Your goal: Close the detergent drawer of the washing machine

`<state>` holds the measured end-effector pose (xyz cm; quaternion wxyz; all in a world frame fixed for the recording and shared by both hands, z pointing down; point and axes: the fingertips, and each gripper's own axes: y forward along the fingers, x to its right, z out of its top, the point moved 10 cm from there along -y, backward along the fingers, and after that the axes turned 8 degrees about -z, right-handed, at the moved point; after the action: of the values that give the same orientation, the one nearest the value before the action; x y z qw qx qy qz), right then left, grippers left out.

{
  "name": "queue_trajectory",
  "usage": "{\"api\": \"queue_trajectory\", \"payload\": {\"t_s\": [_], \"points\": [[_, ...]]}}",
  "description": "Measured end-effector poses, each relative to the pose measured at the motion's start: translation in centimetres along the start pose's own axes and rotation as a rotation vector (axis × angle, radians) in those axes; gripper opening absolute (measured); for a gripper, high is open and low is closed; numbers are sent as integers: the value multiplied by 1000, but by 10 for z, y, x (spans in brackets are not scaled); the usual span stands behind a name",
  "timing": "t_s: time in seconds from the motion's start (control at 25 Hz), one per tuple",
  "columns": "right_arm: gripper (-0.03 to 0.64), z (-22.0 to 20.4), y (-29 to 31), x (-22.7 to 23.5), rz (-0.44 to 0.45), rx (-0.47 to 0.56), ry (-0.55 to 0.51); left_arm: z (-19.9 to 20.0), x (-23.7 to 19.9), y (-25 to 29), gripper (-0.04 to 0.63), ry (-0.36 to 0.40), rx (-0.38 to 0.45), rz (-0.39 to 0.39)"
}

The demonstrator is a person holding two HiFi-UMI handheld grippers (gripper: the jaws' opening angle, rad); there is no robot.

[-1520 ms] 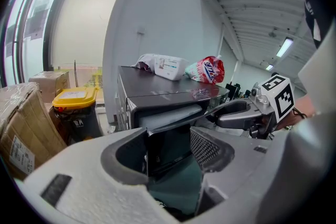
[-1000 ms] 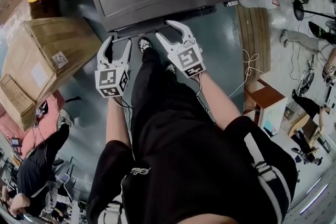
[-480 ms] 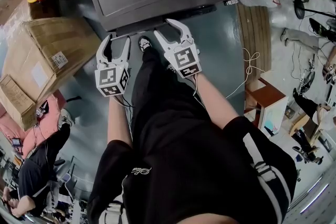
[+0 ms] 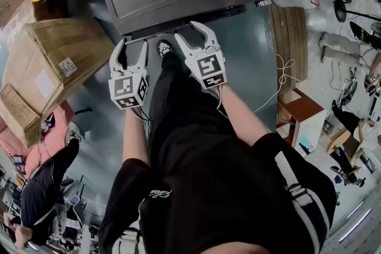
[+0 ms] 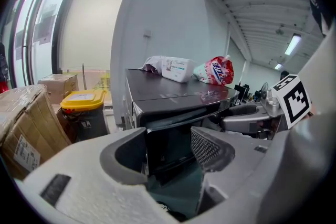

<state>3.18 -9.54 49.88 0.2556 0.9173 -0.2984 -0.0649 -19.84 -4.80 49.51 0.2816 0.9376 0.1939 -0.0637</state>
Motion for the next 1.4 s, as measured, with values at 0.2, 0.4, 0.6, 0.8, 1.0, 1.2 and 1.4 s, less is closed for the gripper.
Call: {"api": "queue_trajectory", "payload": {"t_s": [0.2, 0.4, 0.6, 0.8, 1.0, 1.2, 1.4], "points": [[176, 1, 3, 0, -2, 2, 3, 0, 0, 2, 272, -21, 2, 31], [176, 2, 5, 1, -11, 2, 15, 1, 1, 3, 272, -26, 8, 59], [176, 2, 6, -1, -27, -7, 27, 1, 1, 3, 273, -34, 10, 72], [179, 2, 7, -1, -41, -17, 44, 0, 1, 4, 273, -42, 10, 79], [181, 2, 7, -2, -49, -14, 59, 0, 0, 4, 273, -45, 17, 80], [181, 2, 7, -1, -49, -15, 64, 0, 1, 4, 273, -45, 17, 75], [181, 3, 8, -1, -55, -14, 68, 2, 0, 6, 274, -49, 21, 77]]}}
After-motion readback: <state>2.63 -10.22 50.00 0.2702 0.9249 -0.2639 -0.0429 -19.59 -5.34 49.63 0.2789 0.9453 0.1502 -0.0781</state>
